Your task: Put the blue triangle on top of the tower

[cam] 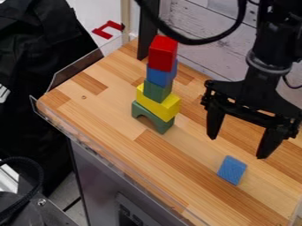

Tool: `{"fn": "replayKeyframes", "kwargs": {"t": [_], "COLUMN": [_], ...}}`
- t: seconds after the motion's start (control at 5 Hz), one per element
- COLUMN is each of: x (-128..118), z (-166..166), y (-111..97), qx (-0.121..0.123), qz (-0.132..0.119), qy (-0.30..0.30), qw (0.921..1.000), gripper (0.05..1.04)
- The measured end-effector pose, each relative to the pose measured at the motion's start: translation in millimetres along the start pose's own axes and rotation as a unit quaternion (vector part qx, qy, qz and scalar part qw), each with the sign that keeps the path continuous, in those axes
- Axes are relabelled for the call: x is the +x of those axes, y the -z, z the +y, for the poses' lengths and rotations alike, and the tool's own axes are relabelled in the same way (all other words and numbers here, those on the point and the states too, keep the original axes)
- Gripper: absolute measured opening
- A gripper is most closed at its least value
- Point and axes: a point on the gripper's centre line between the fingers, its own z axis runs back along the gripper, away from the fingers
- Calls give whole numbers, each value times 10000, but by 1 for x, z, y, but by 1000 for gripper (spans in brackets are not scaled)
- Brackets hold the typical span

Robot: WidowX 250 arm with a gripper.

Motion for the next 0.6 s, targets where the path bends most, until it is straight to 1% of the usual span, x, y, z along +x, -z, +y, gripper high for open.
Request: {"fn": "replayKeyframes", "kwargs": {"t": [0.2, 0.4, 0.6], "x": [-3, -4, -1], "z": [2, 0, -7], "y": [8, 19, 25], "qx": [83, 75, 24], "qz": [129, 279, 344], "qy": [-8, 249, 485], "qw": [9999, 9993, 9982], "gripper": [1001, 1001, 1001]}}
